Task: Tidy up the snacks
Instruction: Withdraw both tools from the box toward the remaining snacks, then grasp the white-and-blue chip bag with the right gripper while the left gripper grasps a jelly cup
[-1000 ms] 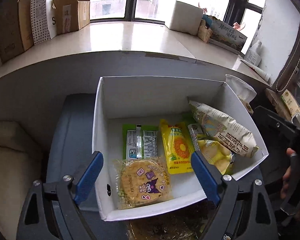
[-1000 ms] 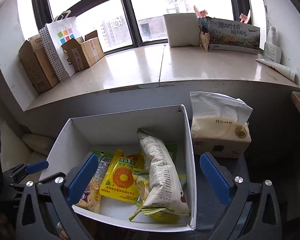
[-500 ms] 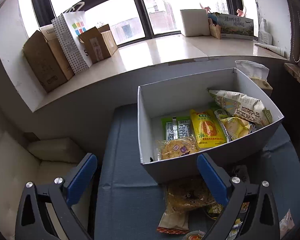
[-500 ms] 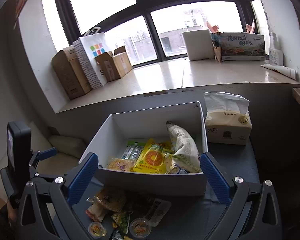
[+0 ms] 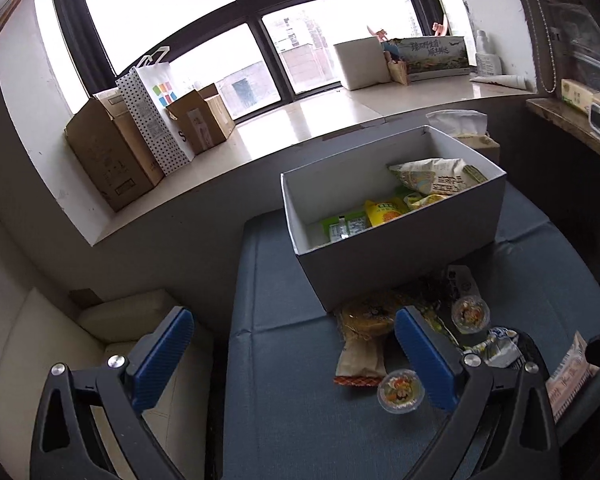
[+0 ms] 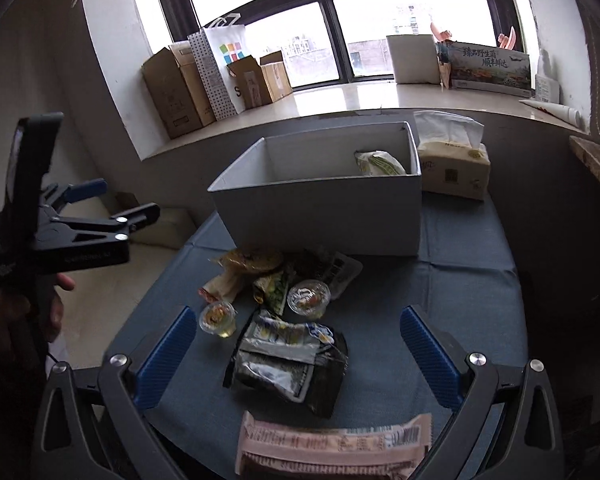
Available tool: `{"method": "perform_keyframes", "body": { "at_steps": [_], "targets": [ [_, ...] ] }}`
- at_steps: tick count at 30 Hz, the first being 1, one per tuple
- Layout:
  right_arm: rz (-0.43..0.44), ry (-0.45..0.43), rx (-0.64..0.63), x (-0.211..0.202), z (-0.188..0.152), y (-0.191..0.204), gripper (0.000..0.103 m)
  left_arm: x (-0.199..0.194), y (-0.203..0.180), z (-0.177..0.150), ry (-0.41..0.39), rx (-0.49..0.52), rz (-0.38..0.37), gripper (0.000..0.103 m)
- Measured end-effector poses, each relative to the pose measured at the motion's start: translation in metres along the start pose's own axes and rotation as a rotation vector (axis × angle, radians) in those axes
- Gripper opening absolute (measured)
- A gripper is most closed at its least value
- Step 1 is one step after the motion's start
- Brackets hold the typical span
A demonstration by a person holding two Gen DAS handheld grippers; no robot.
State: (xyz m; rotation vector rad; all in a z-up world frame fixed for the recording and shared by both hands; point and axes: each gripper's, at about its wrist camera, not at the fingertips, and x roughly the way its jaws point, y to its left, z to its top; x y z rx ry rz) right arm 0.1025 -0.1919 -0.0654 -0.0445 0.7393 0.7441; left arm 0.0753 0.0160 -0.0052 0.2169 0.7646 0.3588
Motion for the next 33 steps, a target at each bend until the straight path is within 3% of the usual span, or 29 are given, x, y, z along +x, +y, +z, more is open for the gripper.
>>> {"method": "perform_keyframes", "body": {
  "at_steps": [2,8,12,19,27,33],
  "targets": [
    [-0.018,0.013,-0.026,0.001,-0.009,0.002,0.103,-0.009,0.003,-0.013,0.001,-0.008,-0.049,0.103],
    [-0.005,0.121,-0.075,0.031,-0.028,0.012,0.103,-0.028,0.006,-0.045,-0.013,0.001,-0.094,0.103],
    [0.018,0.180,-0.105,0.055,-0.034,0.020,0.103,-0.025,0.017,-0.060,0.022,-0.062,-0.182,0.103],
    [-0.040,0.302,-0.045,0.105,-0.034,0.027,0.103,-0.007,0.033,-0.074,0.088,-0.166,-0.217,0.103],
    [-0.130,0.360,-0.062,0.144,-0.026,0.036,0.103,-0.003,0.033,-0.084,0.081,-0.172,-0.239,0.103],
    [-0.092,0.392,-0.006,0.151,-0.033,0.025,0.103,0.011,0.026,-0.089,0.131,-0.175,-0.259,0.103]
  ]
}}
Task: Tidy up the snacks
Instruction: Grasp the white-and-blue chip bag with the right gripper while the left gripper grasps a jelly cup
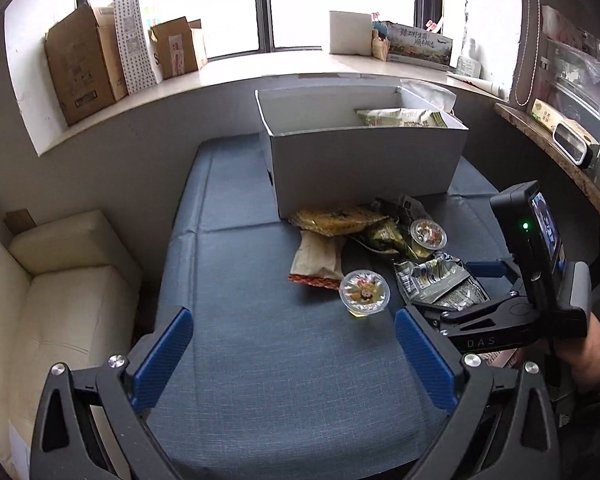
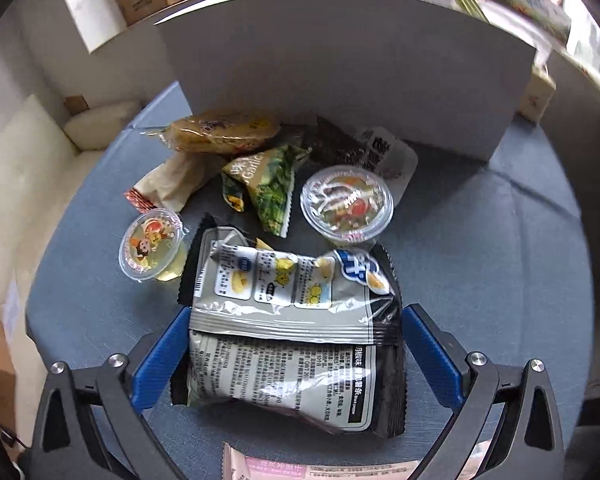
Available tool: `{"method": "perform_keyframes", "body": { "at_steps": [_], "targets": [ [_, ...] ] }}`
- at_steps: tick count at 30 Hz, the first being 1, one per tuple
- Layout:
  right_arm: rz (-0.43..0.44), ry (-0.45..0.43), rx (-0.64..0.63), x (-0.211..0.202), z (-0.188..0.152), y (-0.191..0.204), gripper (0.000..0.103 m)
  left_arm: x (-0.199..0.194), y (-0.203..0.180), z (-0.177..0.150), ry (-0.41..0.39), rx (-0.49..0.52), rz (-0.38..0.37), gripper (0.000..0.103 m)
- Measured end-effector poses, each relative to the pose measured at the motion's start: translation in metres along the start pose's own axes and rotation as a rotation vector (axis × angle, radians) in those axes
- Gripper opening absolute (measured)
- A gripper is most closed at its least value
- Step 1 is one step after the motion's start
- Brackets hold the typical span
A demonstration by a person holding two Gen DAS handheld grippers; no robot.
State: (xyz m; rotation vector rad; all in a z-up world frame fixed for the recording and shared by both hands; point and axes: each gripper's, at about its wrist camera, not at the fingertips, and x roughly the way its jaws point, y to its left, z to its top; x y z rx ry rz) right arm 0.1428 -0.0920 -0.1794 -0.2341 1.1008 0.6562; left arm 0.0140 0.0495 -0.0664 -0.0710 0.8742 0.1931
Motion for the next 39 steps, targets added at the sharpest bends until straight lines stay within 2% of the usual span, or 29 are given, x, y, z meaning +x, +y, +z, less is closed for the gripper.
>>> {"method": "perform_keyframes", "body": {
  "at_steps": [2,4,10,14,19,23,31,36,38,39],
  "targets": [
    [-0.002,-0.006,-0.029,0.001,0.001,0.002,0.097,0.006,0.000,-0.001,0.015,-0.008,-0.002,0.103],
    [-0.006,-0.013,-0.065,-0.001,-0.002,0.008,0.080,0.012,0.000,-0.004,0.030,-0.011,-0.006,0.103],
    [0.069,-0.044,-0.041,-0.014,-0.008,-0.001,0.061,0.024,0.000,-0.009,0.050,-0.017,-0.031,0.103],
    [0.089,-0.076,-0.031,-0.042,-0.019,-0.013,0.061,0.036,-0.005,-0.012,0.069,-0.013,-0.059,0.103],
    [0.076,-0.166,0.030,-0.088,-0.036,-0.032,0.061,0.059,-0.017,-0.010,0.090,-0.012,-0.128,0.103],
    [0.072,-0.217,0.079,-0.119,-0.042,-0.052,0.061,0.082,-0.026,-0.003,0.102,-0.010,-0.125,0.103],
    [0.078,-0.237,0.137,-0.122,-0.044,-0.061,0.061,0.125,-0.037,0.007,0.164,-0.020,-0.105,0.103],
    [0.080,-0.235,0.140,-0.123,-0.044,-0.064,0.061,0.130,-0.043,0.006,0.158,0.002,-0.103,0.103],
    [0.080,-0.229,0.146,-0.121,-0.044,-0.065,0.061,0.129,-0.045,0.005,0.126,0.020,-0.087,0.102],
    [0.082,-0.227,0.145,-0.120,-0.044,-0.065,0.061,0.128,-0.047,0.005,0.111,0.033,-0.067,0.094]
  ]
}}
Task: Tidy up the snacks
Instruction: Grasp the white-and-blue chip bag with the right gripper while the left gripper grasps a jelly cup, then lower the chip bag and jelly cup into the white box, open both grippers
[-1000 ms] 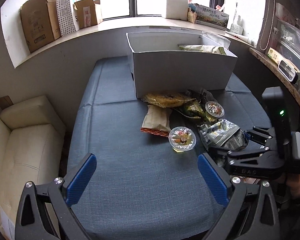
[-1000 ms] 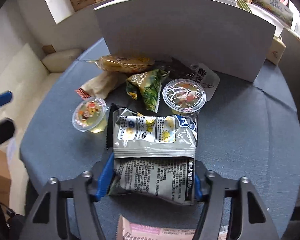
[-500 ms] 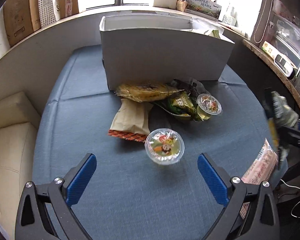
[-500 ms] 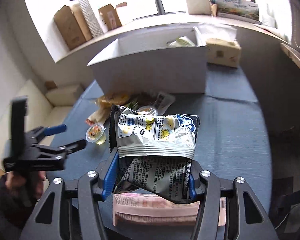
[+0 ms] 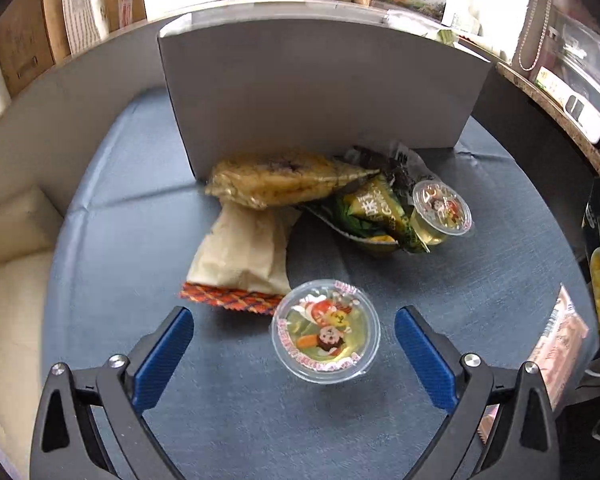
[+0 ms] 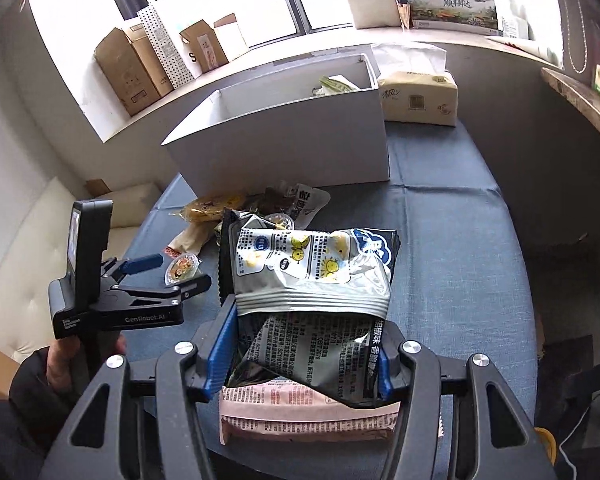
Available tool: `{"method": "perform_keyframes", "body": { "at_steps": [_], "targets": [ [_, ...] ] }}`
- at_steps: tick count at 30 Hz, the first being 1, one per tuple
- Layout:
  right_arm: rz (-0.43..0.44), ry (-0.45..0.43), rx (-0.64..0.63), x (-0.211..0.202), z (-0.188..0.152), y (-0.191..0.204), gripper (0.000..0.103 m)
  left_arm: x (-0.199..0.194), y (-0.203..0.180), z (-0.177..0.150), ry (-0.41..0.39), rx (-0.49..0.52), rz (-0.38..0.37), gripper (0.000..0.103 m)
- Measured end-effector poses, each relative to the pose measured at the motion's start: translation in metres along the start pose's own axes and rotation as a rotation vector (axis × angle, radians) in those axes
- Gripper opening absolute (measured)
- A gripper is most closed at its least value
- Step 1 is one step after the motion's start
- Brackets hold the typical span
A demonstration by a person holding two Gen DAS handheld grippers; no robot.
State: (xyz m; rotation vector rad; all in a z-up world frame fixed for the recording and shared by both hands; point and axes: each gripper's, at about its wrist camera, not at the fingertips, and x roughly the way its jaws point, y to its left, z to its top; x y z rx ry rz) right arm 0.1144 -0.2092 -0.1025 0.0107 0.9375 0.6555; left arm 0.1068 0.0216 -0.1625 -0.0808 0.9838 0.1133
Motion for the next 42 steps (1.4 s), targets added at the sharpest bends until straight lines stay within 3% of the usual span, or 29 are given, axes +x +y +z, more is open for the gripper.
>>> {"method": "perform_keyframes", "body": {
  "at_steps": [1,2,3,9,16,24,29,35,40,42],
  "targets": [
    [0.001,-0.002,-0.002,0.000,0.000,0.001,0.061,-0.002,-0.001,-0.001,-0.010,0.004,0.011,0.084],
    [0.001,-0.002,-0.004,0.000,0.000,0.001,0.061,-0.003,0.000,-0.001,-0.015,0.001,-0.004,0.062],
    [0.001,-0.002,-0.006,0.000,0.000,0.002,0.061,-0.003,0.000,-0.002,-0.016,0.002,-0.011,0.052],
    [0.003,0.002,-0.004,0.001,0.001,0.002,0.061,-0.012,0.005,-0.003,-0.029,-0.004,-0.013,0.052],
    [0.009,0.001,-0.012,0.001,0.000,0.005,0.061,-0.062,0.016,-0.005,-0.113,-0.023,-0.168,0.051],
    [0.024,-0.011,-0.040,0.003,0.011,0.013,0.061,-0.104,0.016,0.013,-0.203,0.027,-0.154,0.052],
    [0.065,-0.044,-0.068,0.006,0.039,0.021,0.061,-0.112,0.017,0.047,-0.254,0.040,-0.125,0.052],
    [0.091,-0.111,-0.099,0.015,0.100,0.027,0.061,-0.110,0.023,0.109,-0.309,0.048,-0.127,0.052],
    [0.120,-0.105,-0.066,0.048,0.161,0.027,0.061,-0.083,0.034,0.170,-0.299,0.033,-0.129,0.052],
    [0.079,-0.097,-0.076,0.066,0.183,0.029,0.061,-0.063,0.040,0.191,-0.275,0.024,-0.116,0.052]
  ]
}}
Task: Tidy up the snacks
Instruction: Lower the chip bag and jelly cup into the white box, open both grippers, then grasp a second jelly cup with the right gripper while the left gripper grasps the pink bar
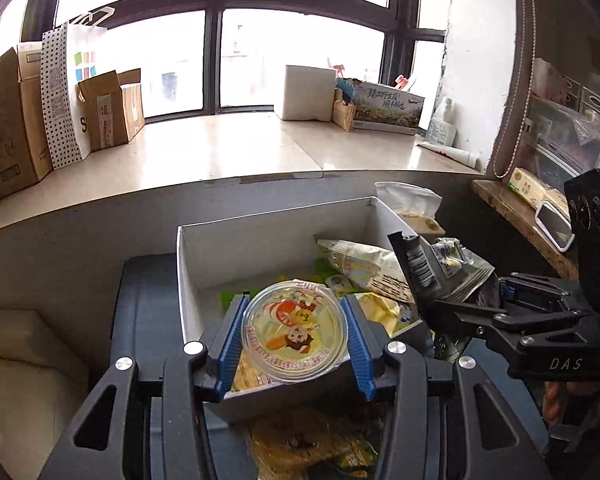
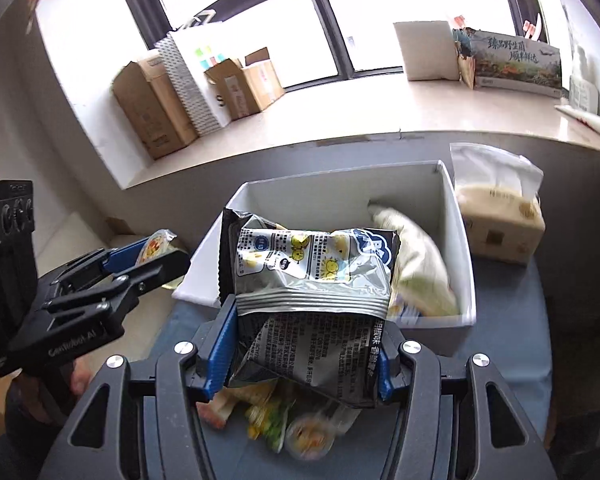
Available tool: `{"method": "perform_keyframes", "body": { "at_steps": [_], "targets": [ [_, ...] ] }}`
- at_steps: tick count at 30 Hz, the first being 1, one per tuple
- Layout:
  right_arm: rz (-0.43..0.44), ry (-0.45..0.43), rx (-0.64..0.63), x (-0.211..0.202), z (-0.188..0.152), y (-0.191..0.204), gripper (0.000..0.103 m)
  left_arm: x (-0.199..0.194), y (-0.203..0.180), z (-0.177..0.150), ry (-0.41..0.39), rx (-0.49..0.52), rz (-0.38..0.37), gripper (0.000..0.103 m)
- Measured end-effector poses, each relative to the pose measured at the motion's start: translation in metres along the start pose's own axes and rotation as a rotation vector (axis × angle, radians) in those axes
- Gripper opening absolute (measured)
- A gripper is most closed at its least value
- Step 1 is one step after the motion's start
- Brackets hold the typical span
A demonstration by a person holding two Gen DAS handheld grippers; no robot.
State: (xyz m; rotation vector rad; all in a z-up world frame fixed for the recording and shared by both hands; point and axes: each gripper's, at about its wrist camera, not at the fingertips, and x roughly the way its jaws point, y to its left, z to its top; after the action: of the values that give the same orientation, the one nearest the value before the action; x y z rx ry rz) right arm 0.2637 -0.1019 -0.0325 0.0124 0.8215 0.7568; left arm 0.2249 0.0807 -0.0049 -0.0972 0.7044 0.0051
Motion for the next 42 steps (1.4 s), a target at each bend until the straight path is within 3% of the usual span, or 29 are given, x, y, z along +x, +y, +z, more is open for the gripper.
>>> {"method": "perform_keyframes", "body": {
  "at_steps": [4,8,10,11,12,13,14,15,20,29,32,37,42],
  "targets": [
    [0.008,0.043,0.042,0.041,0.032,-0.014,0.061,0.050,0.014,0.020,0.069,0.002,0.048,0.052],
    [-0.055,0.096,-0.011,0.080,0.048,-0.019,0.062,0.087,0.030,0.024,0.137,-0.034,0.049,0.052],
    [-0.073,0.109,-0.019,0.092,0.051,-0.020,0.067,0.098,0.035,0.022,0.158,-0.034,0.088,0.052],
    [-0.078,0.117,-0.001,0.097,0.053,-0.024,0.068,0.102,0.037,0.021,0.175,-0.039,0.099,0.057],
    [-0.068,0.123,0.022,0.100,0.053,-0.027,0.075,0.104,0.040,0.019,0.194,-0.053,0.097,0.076],
    [-0.054,0.130,0.041,0.103,0.054,-0.030,0.093,0.105,0.043,0.017,0.205,-0.067,0.075,0.091],
    [-0.050,0.126,0.051,0.105,0.056,-0.031,0.100,0.100,0.044,0.016,0.186,-0.069,0.032,0.101],
    [-0.047,0.108,0.057,0.102,0.056,-0.033,0.103,0.095,0.042,0.014,0.170,-0.069,0.008,0.103],
    [-0.089,0.096,0.041,0.100,0.060,-0.033,0.103,0.089,0.036,0.014,0.162,-0.049,0.053,0.103],
    [-0.053,0.104,0.064,0.085,0.057,-0.038,0.103,0.073,0.038,0.015,0.159,-0.063,0.067,0.103],
    [-0.048,0.056,0.069,0.063,0.055,-0.037,0.103,0.055,0.032,0.014,0.143,-0.038,0.069,0.103],
    [0.038,0.019,0.088,0.023,0.041,-0.037,0.103,0.011,0.019,0.009,0.070,-0.001,0.132,0.103],
    [0.090,-0.010,0.046,-0.024,0.015,-0.029,0.103,-0.042,0.003,-0.007,0.008,-0.003,0.088,0.103]
  ]
}}
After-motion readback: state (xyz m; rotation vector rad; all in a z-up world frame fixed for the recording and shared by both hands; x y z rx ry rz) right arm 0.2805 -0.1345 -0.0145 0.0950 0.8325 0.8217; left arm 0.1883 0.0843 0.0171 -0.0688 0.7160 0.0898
